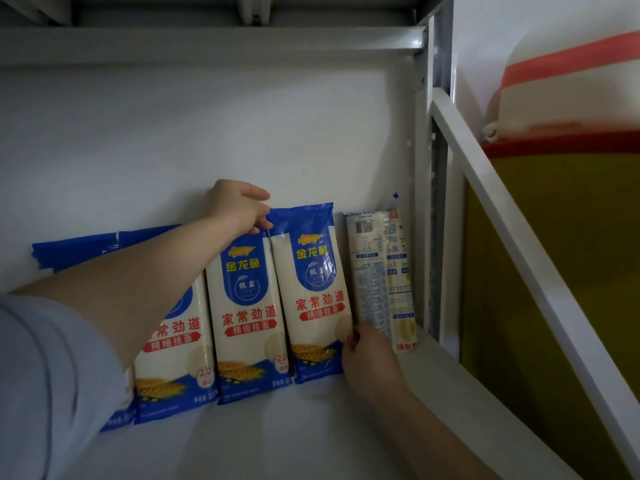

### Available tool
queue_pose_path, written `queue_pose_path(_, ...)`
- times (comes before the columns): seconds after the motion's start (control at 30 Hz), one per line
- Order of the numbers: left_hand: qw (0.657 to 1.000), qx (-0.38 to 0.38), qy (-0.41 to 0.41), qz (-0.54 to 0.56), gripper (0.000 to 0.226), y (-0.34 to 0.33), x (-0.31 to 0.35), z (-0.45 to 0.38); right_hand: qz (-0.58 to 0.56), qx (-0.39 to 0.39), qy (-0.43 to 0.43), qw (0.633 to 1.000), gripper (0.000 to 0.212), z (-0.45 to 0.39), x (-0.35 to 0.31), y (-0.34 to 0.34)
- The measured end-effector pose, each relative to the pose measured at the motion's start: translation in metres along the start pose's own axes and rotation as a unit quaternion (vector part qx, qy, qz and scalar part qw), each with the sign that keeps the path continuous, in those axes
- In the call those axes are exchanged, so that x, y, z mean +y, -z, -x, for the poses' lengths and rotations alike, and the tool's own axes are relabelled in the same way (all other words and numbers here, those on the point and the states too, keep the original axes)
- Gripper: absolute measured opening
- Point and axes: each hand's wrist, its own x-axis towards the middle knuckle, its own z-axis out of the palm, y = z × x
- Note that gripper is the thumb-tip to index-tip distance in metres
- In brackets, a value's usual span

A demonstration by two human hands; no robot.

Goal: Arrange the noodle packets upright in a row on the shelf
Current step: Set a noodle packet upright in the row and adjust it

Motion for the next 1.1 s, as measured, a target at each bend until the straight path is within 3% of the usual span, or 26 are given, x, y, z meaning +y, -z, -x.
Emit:
queue_pose_path(0.2, 0.999, 0.028, -0.032, -0.007, 0.016, -0.001, 0.011, -0.013, 0.02, -0.02, 0.018, 0.999, 0.011, 0.003, 0.005, 0.0)
queue_pose_path(0.37, 0.994, 0.001, -0.024, -0.108, 0.017, -0.004, 0.01, -0.012, 0.004, -0.008, 0.018, 1.0, 0.012, 0.004, 0.006, -0.002)
queue_pose_path(0.53, 0.99, -0.012, 0.035, -0.137, 0.022, -0.014, 0.012, -0.009, -0.002, -0.009, 0.023, 1.0, 0.013, 0.003, 0.007, 0.0)
queue_pose_path(0.73, 0.973, -0.091, 0.095, -0.19, 0.016, -0.016, 0.023, -0.011, -0.016, -0.028, 0.017, 0.999, 0.015, 0.004, 0.008, 0.001)
queue_pose_path(0.93, 0.953, -0.14, 0.062, -0.262, 0.012, -0.015, 0.029, -0.007, -0.033, -0.033, 0.009, 0.999, 0.019, 0.005, 0.008, 0.002)
queue_pose_path(1.1, 0.96, -0.17, 0.081, -0.206, 0.015, -0.013, 0.03, -0.005, -0.033, -0.039, 0.01, 0.999, 0.019, 0.005, 0.009, 0.004)
